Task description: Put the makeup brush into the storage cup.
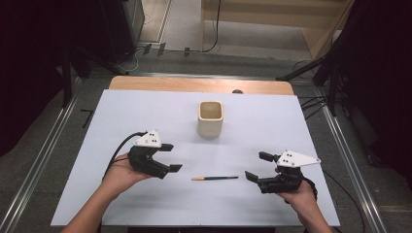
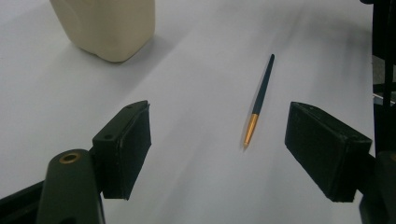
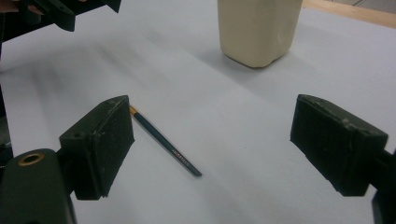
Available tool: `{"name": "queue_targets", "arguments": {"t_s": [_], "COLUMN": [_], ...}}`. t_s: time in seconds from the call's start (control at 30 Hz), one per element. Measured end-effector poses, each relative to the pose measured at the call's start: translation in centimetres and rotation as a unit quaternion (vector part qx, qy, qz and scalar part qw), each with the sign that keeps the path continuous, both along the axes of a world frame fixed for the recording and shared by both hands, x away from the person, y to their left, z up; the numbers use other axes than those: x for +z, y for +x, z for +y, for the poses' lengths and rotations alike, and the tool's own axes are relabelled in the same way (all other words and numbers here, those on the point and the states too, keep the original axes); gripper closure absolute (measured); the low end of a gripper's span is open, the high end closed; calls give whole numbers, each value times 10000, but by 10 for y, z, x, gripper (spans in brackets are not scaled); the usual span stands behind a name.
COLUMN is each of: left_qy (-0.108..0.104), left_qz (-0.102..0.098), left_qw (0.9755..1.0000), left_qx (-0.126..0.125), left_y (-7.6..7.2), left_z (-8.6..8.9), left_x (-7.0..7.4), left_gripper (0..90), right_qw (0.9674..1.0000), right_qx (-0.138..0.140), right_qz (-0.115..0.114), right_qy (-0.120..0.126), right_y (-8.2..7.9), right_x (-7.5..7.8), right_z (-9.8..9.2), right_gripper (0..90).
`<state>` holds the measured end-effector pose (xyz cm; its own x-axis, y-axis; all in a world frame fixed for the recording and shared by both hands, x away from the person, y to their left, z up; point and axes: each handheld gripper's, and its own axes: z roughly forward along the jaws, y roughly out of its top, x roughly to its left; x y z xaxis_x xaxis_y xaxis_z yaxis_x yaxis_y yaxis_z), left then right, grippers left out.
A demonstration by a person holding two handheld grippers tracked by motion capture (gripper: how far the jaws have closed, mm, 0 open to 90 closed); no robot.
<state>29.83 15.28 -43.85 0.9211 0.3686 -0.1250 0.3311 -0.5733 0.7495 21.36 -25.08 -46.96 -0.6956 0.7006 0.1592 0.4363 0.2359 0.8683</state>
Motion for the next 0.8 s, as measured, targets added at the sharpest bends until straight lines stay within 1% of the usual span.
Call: {"name": "queue_targets", "arguments": {"t_s": [0.17,0.27,0.3,0.37,0.8], "left_qy": [6,54,54,38,31], "left_qz": [62,33,33,32,24], "left_qw": [9999,9998,9998,9997,9991], "left_qx": [-88,-191,-191,-248,-417], "left_y": [0,0,0,0,0], "left_z": [-9,-18,-18,-24,-41], "left_x": [-2,-3,-3,-2,-5], "left_gripper": [238,238,238,239,241], "right_qw": [10000,10000,10000,10000,10000], "right_qx": [-9,-15,-15,-13,-18], "right_qz": [26,27,27,12,1], "right_qy": [-21,-23,-23,-20,-22], "right_y": [0,0,0,0,0], "right_x": [0,0,0,0,0], "right_z": [0,0,0,0,-1], "right_gripper": [140,140,140,140,141]}}
